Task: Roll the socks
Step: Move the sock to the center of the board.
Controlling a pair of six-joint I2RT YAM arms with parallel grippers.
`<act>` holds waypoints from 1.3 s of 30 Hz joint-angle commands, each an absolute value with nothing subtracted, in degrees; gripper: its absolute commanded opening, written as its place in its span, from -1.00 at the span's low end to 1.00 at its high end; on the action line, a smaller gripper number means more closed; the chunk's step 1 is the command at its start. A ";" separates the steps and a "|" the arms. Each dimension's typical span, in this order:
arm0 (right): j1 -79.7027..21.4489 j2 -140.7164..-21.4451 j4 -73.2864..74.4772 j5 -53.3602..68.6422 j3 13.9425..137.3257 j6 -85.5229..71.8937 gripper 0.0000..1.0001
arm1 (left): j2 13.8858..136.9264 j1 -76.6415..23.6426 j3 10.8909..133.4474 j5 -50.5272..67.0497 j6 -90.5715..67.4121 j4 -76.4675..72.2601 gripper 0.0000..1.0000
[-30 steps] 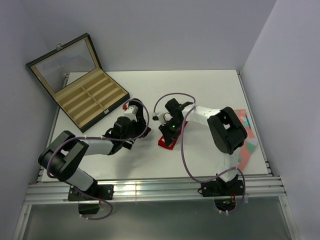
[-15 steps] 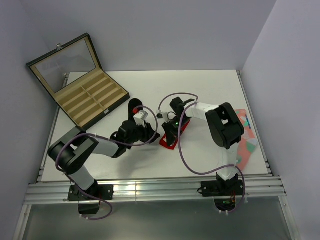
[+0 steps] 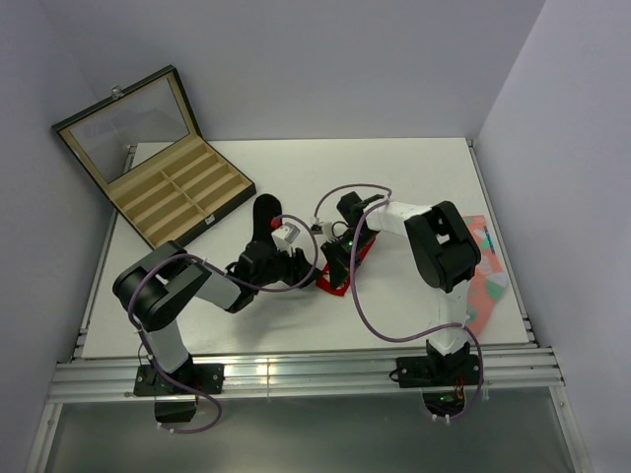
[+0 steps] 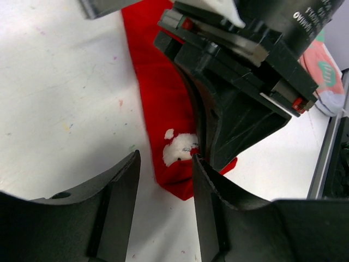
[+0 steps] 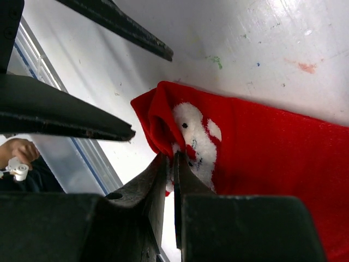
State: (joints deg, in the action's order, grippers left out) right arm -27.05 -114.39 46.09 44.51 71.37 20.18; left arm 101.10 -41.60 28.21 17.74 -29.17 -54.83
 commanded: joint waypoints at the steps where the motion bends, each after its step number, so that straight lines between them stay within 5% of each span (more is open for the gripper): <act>1: -26.63 -115.22 47.37 44.12 72.86 21.01 -1.00 | 102.30 -42.01 30.32 20.56 -28.48 -60.20 -0.03; 39: -24.61 -116.46 49.48 45.00 74.09 21.62 -1.00 | 105.47 -43.95 33.05 22.94 -22.50 -52.03 0.11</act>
State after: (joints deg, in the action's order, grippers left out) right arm -25.19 -115.37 48.58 45.12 72.12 20.49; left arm 105.80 -43.62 32.21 22.68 -24.56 -52.60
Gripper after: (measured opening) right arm 0.132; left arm 0.550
